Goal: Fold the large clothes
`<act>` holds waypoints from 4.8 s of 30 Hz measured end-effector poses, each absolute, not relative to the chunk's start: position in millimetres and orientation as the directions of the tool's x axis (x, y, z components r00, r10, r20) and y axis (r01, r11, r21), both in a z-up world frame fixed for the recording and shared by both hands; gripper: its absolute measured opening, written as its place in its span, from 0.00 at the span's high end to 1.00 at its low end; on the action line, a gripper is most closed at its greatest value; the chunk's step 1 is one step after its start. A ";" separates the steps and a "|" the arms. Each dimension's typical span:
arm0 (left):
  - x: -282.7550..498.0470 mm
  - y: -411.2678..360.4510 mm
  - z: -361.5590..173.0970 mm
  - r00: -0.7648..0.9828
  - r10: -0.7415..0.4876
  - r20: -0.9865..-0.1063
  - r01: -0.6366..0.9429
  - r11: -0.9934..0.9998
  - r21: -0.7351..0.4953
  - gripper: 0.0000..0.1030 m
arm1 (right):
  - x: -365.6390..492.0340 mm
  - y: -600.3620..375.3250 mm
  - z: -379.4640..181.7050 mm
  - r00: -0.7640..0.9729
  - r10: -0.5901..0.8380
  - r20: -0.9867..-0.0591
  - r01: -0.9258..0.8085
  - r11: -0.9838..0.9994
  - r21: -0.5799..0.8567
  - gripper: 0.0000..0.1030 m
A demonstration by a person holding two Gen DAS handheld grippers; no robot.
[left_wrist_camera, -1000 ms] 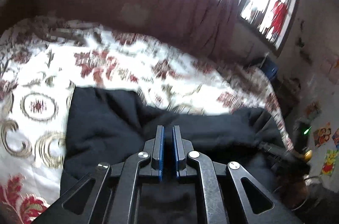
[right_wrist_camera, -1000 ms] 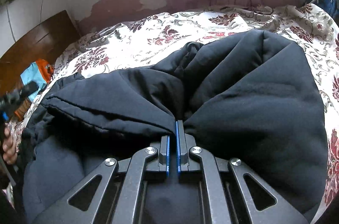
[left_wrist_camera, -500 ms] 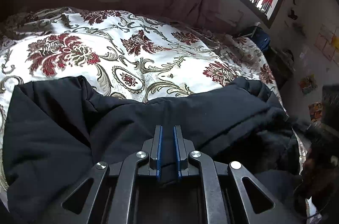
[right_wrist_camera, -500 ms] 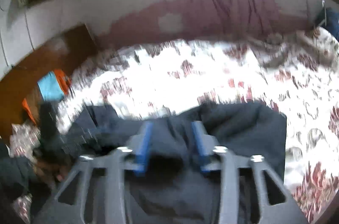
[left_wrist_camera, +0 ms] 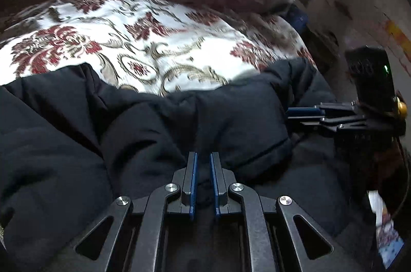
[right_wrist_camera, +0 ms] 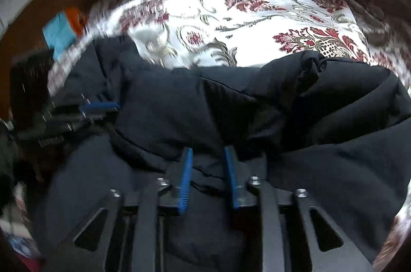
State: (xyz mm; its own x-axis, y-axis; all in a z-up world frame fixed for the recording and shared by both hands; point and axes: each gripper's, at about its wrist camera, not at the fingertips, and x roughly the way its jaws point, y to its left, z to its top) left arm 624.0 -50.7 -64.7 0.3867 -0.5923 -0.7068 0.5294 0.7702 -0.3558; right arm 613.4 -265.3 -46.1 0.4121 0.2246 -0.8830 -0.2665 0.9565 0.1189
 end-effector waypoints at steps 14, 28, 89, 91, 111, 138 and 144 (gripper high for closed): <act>686.1 -86.0 -106.0 0.368 -0.364 -0.855 0.393 0.895 -0.212 0.96 | 651.6 -246.8 -78.6 0.538 0.135 -0.832 -0.180 0.983 0.043 0.90; 654.8 -58.4 -108.3 0.420 -0.382 -0.823 0.343 0.907 -0.246 0.96 | 628.8 -257.8 -81.8 0.543 0.085 -0.836 -0.103 0.994 0.034 0.91; 155.4 -0.7 176.8 0.883 -0.170 -0.438 0.201 0.979 0.025 0.00 | 98.4 -207.6 132.4 0.945 -0.053 -0.322 0.087 0.992 0.093 0.02; 148.0 1.9 176.8 0.884 -0.176 -0.433 0.201 0.980 0.011 0.00 | 95.6 -205.4 129.5 0.942 -0.054 -0.330 0.086 0.993 0.084 0.02; 117.8 70.8 131.0 0.838 -0.206 -0.505 0.143 0.977 -0.160 0.00 | 58.2 -175.3 84.7 0.930 -0.062 -0.362 0.098 0.992 0.082 0.02; 97.8 49.2 -38.4 0.683 -0.172 -0.710 0.236 0.972 -0.008 0.00 | 70.8 -205.3 -43.4 0.646 -0.226 -0.729 0.030 0.962 -0.272 0.02; 92.7 39.7 -63.9 0.696 -0.115 -0.709 0.220 0.974 0.059 0.00 | 70.4 -189.7 -61.9 0.654 -0.301 -0.694 -0.005 0.916 -0.402 0.02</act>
State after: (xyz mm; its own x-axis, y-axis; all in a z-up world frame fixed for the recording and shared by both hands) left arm 92.7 39.7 -63.9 0.6960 -0.1148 -0.7088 0.2205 0.9736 0.0588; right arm 70.4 -189.7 -61.9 0.6542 -0.3008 -0.6940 -0.0050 0.9158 -0.4017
